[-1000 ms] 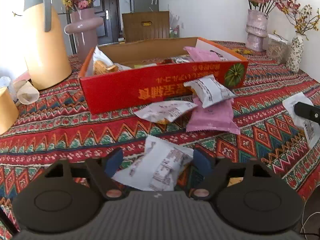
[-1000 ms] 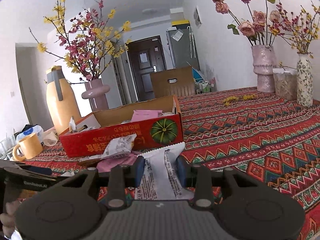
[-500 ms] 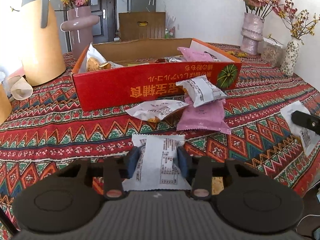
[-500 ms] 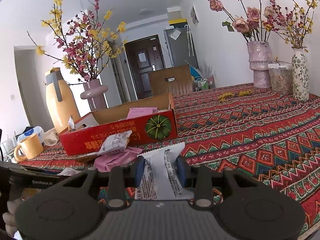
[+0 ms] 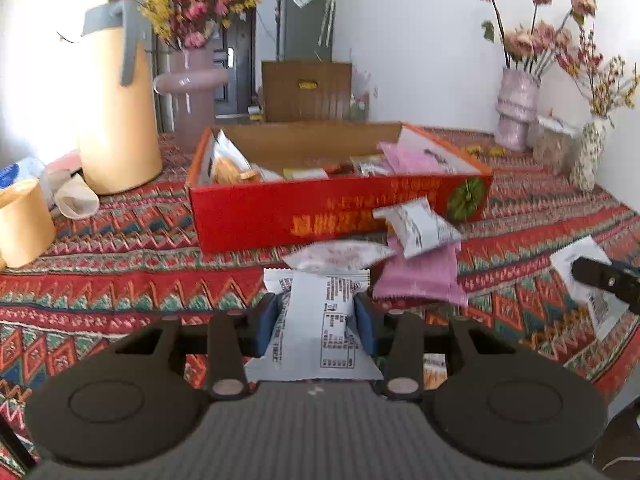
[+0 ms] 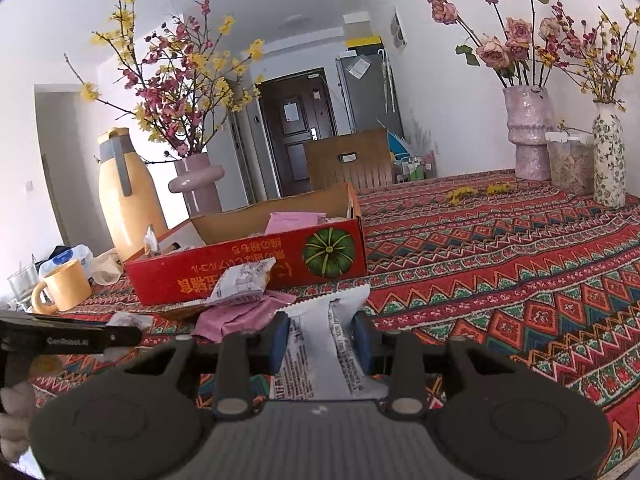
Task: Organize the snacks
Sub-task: 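Carry both white packets into the box and open both tools to release them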
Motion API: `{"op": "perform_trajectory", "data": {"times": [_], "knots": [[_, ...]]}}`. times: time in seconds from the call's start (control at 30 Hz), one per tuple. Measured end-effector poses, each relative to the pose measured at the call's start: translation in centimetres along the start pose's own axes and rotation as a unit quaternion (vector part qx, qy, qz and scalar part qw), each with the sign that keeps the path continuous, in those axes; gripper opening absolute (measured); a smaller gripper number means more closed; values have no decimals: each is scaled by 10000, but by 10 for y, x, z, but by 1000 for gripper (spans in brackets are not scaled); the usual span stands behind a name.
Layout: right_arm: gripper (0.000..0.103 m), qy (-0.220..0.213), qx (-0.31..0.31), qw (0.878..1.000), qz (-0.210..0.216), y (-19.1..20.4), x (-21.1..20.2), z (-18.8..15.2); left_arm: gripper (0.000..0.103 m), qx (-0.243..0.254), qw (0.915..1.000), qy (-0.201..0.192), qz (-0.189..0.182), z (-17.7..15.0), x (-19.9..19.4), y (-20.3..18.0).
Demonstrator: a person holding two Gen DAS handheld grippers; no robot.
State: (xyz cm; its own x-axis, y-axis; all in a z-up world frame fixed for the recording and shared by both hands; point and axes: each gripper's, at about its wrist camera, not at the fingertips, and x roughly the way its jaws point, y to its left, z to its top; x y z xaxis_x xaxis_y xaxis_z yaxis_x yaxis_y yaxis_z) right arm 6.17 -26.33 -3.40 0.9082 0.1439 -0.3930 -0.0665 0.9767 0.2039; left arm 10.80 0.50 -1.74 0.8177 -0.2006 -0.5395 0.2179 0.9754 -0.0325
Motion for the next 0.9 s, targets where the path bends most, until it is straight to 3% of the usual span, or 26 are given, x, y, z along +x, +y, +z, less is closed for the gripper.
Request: {"op": "perform_trajectory", "data": {"times": [0.47,0.9], "knots": [[34,-473,-225,9986,82,15,16,40,42,-250,9969,-743,92,42,-15,4],[34,-612,-340,9972,261,29,67,78,42,-425,9931,-1075,214,91,11,6]]}}
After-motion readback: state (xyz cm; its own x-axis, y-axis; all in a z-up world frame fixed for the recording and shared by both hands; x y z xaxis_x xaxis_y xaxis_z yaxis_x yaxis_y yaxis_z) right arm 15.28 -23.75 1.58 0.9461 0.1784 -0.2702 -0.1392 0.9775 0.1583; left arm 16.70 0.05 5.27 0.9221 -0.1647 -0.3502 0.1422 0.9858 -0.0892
